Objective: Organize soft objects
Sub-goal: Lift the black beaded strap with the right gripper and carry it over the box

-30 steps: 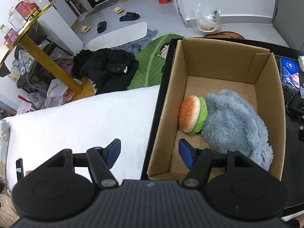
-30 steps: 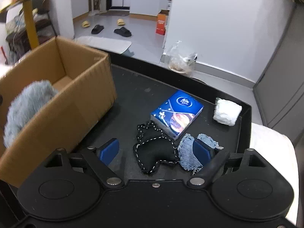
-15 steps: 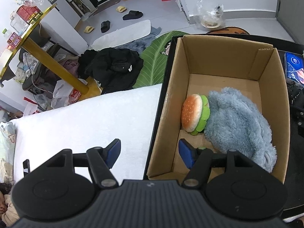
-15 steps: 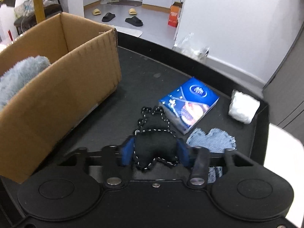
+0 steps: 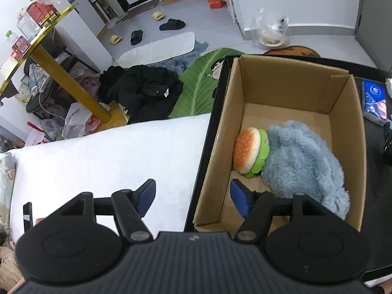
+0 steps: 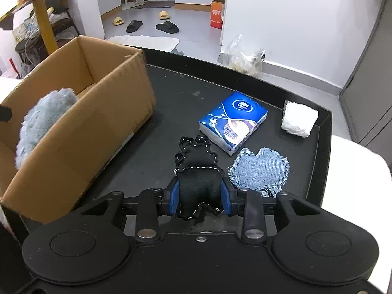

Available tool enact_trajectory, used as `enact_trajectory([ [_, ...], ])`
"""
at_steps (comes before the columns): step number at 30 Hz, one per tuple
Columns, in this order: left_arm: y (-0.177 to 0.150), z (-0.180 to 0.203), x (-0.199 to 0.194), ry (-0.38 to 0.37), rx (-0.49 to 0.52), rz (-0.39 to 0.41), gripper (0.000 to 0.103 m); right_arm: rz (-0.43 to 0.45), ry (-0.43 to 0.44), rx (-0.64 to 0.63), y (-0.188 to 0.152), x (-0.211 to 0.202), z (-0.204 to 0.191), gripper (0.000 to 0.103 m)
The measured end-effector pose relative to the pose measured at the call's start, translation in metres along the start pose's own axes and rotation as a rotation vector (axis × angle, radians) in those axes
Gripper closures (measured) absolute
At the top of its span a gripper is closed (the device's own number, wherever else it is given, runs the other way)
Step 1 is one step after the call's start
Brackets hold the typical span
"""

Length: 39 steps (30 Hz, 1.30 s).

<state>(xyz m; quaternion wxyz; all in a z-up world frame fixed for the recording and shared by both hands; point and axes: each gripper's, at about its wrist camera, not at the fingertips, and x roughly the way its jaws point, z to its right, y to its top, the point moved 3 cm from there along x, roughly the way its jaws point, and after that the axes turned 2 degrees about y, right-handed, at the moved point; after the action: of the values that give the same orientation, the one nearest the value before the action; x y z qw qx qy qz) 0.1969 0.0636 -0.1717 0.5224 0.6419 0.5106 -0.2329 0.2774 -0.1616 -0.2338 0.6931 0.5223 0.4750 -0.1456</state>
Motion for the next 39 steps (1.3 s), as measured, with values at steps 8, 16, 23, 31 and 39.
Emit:
enact_trajectory([
  [8, 0.004, -0.006, -0.012, -0.054, 0.064, 0.035, 0.037, 0.056, 0.011, -0.024, 0.008, -0.033, -0.012, 0.069],
  [16, -0.002, -0.006, -0.019, -0.135, 0.126, 0.063, 0.038, 0.106, 0.002, -0.047, 0.026, -0.047, -0.014, 0.069],
  [23, -0.004, -0.014, -0.015, -0.148, 0.092, 0.067, 0.038, 0.131, 0.012, -0.059, 0.039, -0.057, -0.030, 0.069],
  [31, -0.003, -0.018, -0.006, -0.184, 0.063, 0.038, 0.041, 0.147, 0.039, -0.064, 0.050, -0.064, -0.047, 0.068],
  [39, -0.006, -0.017, -0.002, -0.209, 0.073, 0.044, 0.047, 0.152, 0.058, -0.075, 0.055, -0.069, -0.067, 0.068],
])
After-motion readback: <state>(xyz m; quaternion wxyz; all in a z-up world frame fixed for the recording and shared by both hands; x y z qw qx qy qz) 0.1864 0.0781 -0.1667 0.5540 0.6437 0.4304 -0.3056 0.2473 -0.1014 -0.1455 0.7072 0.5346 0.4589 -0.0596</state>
